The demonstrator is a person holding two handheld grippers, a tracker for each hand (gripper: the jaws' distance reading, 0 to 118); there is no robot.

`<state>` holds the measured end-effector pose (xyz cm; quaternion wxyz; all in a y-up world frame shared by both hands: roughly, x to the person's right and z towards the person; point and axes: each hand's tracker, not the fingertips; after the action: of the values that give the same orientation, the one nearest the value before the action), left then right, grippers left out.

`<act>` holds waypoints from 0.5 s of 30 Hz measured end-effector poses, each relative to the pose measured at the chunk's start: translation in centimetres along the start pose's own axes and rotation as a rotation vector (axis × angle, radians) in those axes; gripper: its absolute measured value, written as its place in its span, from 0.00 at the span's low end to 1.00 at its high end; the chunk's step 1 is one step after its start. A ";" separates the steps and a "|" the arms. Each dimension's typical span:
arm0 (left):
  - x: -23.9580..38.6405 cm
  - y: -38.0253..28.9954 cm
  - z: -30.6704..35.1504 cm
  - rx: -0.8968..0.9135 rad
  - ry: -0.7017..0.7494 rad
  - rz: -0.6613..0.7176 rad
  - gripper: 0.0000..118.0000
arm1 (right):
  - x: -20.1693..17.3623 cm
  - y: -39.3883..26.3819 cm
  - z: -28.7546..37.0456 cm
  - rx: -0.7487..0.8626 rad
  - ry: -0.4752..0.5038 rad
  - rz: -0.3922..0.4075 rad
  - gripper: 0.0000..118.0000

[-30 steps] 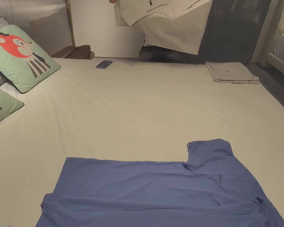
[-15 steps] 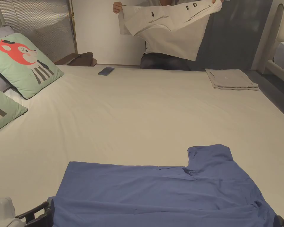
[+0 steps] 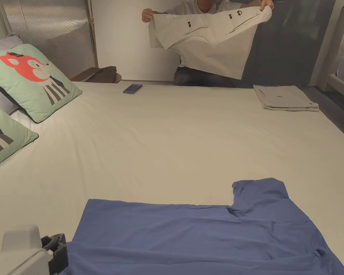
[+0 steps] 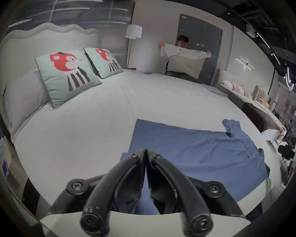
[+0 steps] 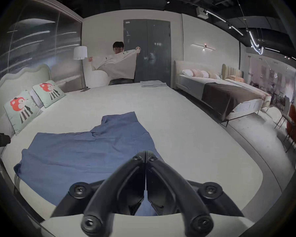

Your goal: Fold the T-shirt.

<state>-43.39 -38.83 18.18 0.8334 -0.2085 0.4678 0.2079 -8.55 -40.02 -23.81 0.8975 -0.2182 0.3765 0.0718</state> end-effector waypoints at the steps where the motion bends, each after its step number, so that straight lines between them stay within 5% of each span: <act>1: 0.2 0.7 -0.9 -0.003 -0.005 0.002 0.00 | -0.2 0.1 -0.3 -0.002 0.001 0.000 0.00; 9: 1.1 6.7 -11.1 -0.083 -0.055 -0.017 0.04 | -1.0 1.0 -3.2 -0.031 0.018 0.000 0.00; 11: 0.9 7.9 -14.0 -0.140 -0.048 -0.021 0.26 | -0.5 1.0 -4.2 -0.039 0.016 0.001 0.00; 13: 0.4 8.7 -17.0 -0.194 -0.033 -0.004 0.69 | -0.8 1.1 -4.8 -0.047 0.013 0.002 0.00; 15: -0.1 9.1 -19.6 -0.272 -0.034 0.026 0.85 | -1.4 1.1 -5.1 -0.057 0.005 0.004 0.00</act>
<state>-61.96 -42.01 7.58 0.8025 -0.3099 0.4239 0.2834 -13.11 -41.30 -26.36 0.8898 -0.2433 0.3770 0.0837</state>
